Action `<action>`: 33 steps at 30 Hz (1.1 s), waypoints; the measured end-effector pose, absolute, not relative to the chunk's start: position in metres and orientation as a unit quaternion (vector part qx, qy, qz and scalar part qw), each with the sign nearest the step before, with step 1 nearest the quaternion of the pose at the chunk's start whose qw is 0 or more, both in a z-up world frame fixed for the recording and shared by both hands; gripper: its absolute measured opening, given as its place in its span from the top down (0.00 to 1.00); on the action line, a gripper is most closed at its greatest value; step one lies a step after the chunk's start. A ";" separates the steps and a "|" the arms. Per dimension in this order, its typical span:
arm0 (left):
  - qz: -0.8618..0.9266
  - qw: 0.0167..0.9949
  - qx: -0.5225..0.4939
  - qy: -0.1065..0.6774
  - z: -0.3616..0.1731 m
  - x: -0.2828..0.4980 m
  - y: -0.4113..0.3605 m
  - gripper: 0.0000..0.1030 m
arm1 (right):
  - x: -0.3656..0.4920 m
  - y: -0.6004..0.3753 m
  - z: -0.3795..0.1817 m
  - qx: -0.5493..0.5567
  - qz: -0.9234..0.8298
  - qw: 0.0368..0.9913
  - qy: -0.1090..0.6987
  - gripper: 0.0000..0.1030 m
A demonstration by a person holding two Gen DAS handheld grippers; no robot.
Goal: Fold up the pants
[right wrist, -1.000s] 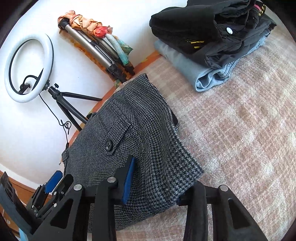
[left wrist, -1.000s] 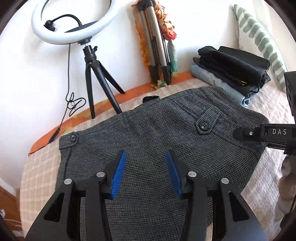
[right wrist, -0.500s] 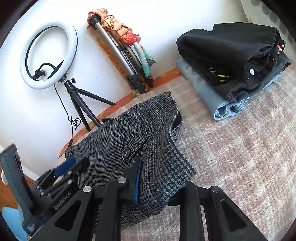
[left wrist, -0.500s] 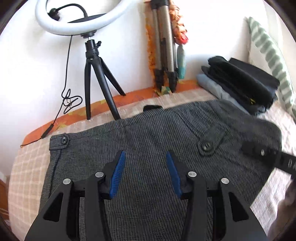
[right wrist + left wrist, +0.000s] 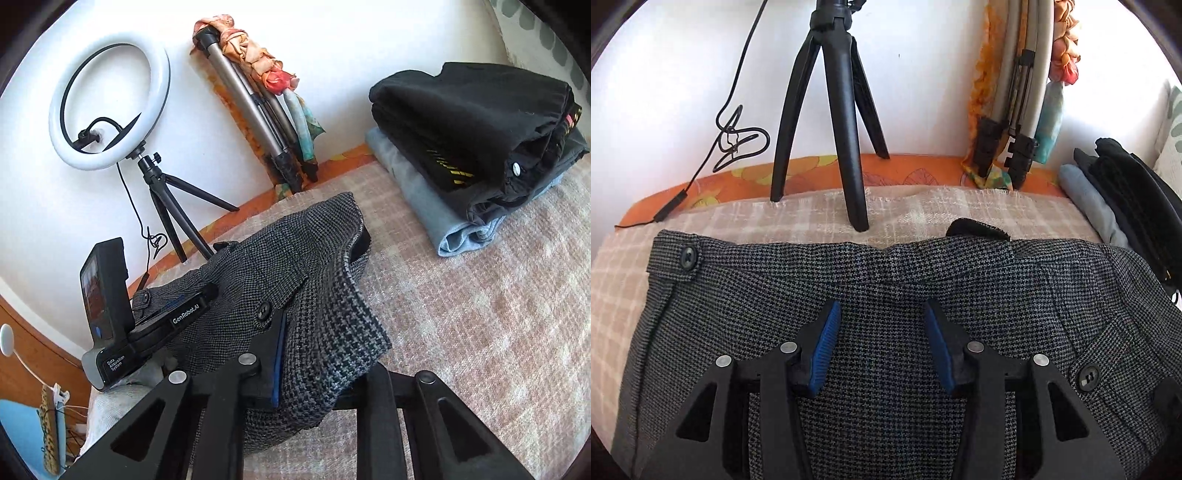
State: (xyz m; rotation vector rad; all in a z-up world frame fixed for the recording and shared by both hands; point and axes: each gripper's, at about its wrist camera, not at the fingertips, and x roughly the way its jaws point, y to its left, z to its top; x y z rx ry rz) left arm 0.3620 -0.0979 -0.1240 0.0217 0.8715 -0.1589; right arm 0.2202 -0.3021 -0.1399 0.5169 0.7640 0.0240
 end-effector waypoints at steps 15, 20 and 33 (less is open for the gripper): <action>-0.093 0.895 -0.019 0.435 -0.119 0.293 -0.036 0.55 | 0.225 -0.232 -0.065 0.098 0.071 0.937 0.327 0.89; -0.104 0.904 -0.055 0.412 -0.079 0.282 0.002 0.55 | 0.226 -0.203 -0.043 0.060 0.091 0.942 0.317 0.89; 0.024 0.919 -0.090 0.382 -0.056 0.231 0.161 0.55 | 0.234 -0.070 -0.041 -0.038 0.180 0.932 0.314 0.90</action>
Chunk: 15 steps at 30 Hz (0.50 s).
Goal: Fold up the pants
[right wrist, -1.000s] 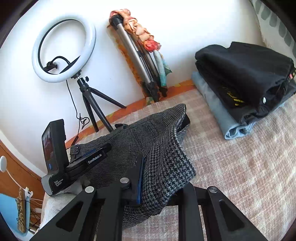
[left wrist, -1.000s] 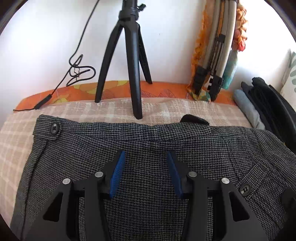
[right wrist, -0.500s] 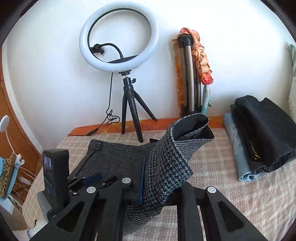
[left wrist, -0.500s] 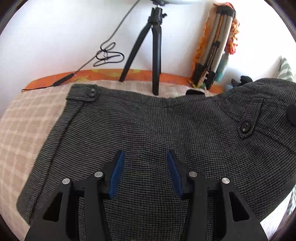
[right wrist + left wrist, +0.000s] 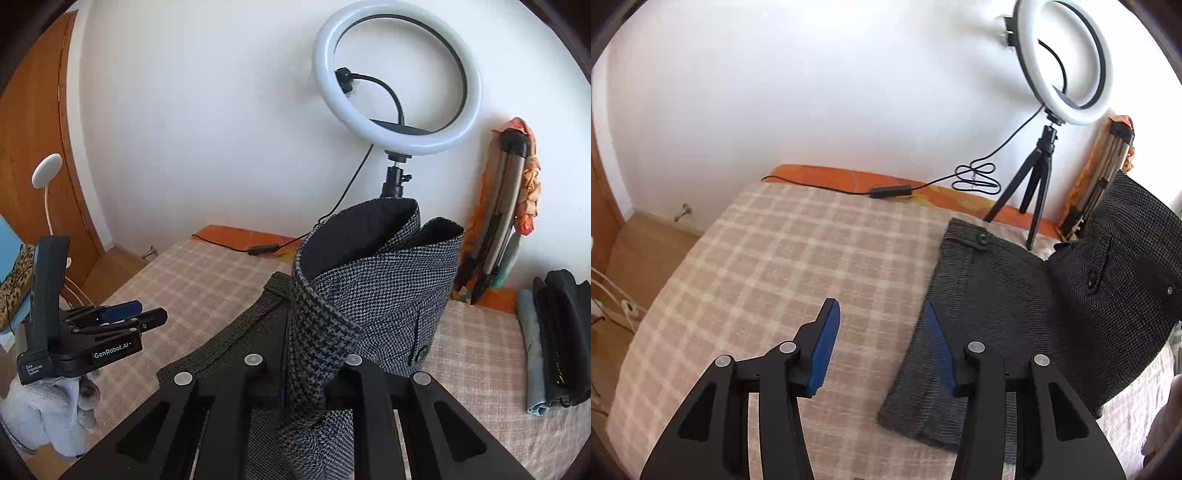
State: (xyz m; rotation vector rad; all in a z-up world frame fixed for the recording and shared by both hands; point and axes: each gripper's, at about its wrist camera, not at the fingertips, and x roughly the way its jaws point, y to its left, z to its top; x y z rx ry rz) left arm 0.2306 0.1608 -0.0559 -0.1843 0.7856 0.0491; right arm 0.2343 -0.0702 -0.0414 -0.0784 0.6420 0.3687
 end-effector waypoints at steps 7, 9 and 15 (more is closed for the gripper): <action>0.057 0.915 -0.108 0.384 -0.065 0.211 0.200 0.55 | 0.254 0.005 -0.086 -0.061 0.239 0.894 0.374 0.90; 0.062 0.916 -0.109 0.380 -0.065 0.205 0.205 0.55 | 0.261 0.023 -0.102 -0.069 0.249 0.882 0.394 0.90; 0.066 0.917 -0.113 0.377 -0.064 0.192 0.217 0.55 | 0.270 0.052 -0.134 -0.079 0.267 0.860 0.427 0.90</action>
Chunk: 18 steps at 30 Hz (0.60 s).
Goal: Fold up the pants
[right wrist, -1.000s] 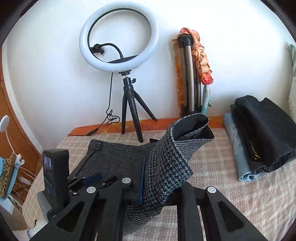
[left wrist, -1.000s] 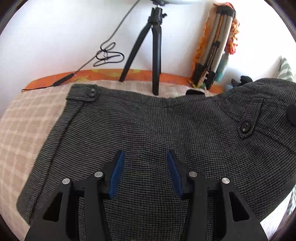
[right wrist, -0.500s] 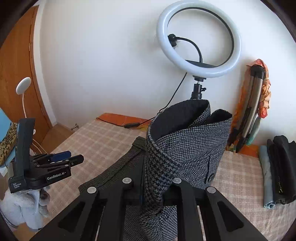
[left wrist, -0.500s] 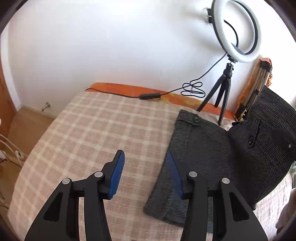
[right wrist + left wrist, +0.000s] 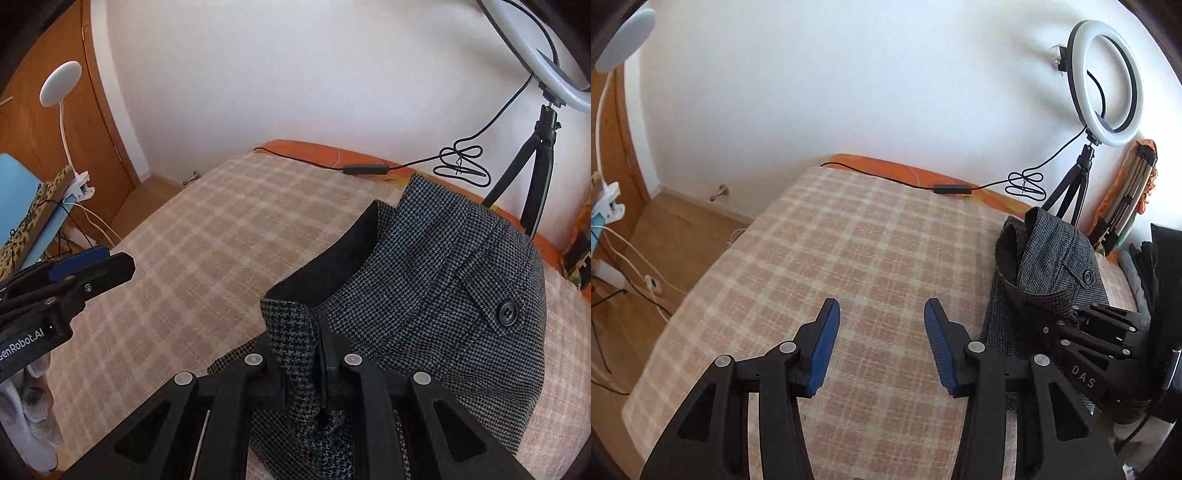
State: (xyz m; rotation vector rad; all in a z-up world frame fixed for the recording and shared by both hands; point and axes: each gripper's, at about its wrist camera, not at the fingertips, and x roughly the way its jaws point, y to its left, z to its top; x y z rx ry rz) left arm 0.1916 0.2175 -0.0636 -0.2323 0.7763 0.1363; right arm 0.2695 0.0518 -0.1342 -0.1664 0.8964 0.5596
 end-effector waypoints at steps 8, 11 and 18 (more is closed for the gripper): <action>0.064 0.921 -0.107 0.370 -0.059 0.179 0.211 0.55 | 0.258 0.035 -0.114 -0.008 0.387 0.823 0.416 0.55; 0.052 0.922 -0.104 0.370 -0.056 0.175 0.199 0.55 | 0.254 0.007 -0.090 0.036 0.410 0.824 0.389 0.52; -0.006 0.927 -0.076 0.367 -0.045 0.178 0.148 0.55 | 0.258 -0.076 -0.059 0.054 0.359 0.863 0.350 0.52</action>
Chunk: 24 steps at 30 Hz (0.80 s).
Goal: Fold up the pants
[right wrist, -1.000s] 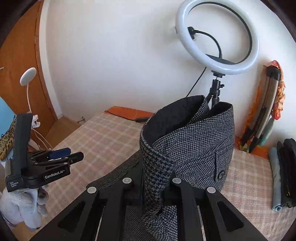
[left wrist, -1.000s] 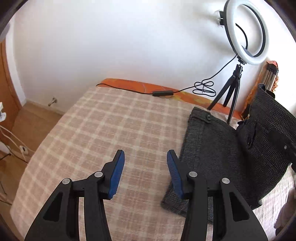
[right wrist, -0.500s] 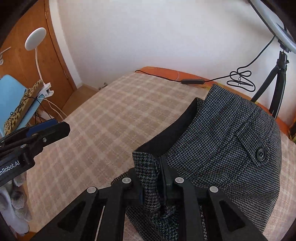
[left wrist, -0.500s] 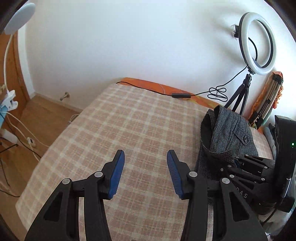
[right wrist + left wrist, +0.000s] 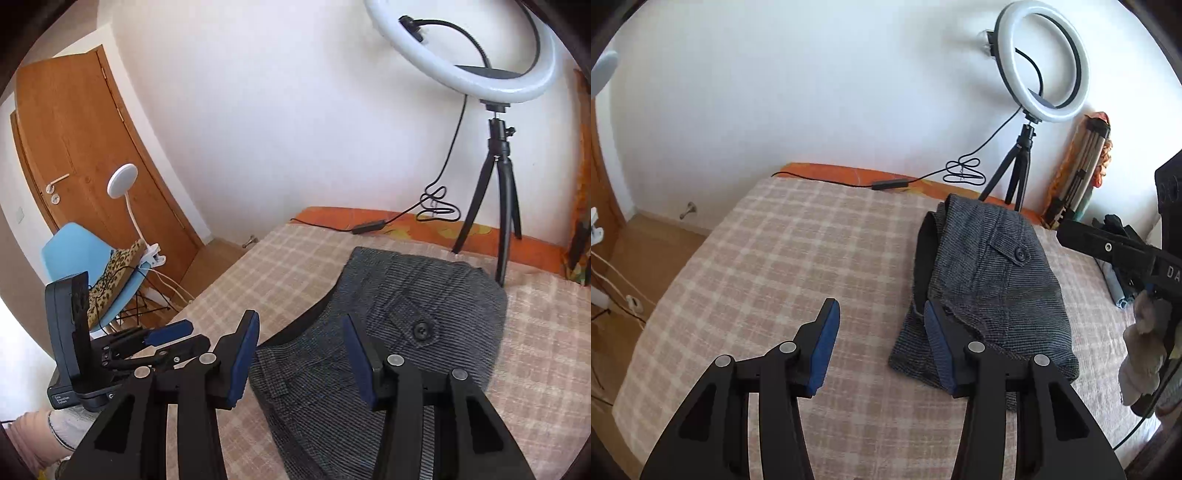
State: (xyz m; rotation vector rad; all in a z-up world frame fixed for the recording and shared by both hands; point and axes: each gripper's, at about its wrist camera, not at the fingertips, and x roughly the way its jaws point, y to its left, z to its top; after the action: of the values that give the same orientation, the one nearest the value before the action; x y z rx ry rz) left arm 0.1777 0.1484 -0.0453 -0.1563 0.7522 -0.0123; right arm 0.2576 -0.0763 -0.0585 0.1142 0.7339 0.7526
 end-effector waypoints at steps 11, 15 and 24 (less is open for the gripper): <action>-0.053 0.922 -0.036 0.383 -0.061 0.217 0.081 0.55 | 0.344 -0.149 -0.084 0.051 0.256 0.877 0.404 0.51; -0.032 0.910 -0.032 0.412 -0.082 0.226 0.088 0.55 | 0.370 -0.145 -0.108 0.032 0.242 0.867 0.434 0.51; -0.014 0.891 -0.065 0.449 -0.115 0.230 0.115 0.44 | 0.405 -0.137 -0.145 -0.018 0.196 0.860 0.471 0.41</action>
State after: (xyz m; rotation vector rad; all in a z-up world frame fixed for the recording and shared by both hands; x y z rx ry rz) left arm 0.2301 0.1150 -0.1151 -0.1358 0.9331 -0.0281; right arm 0.4048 -0.1374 -0.1452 -0.0369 0.9878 0.4103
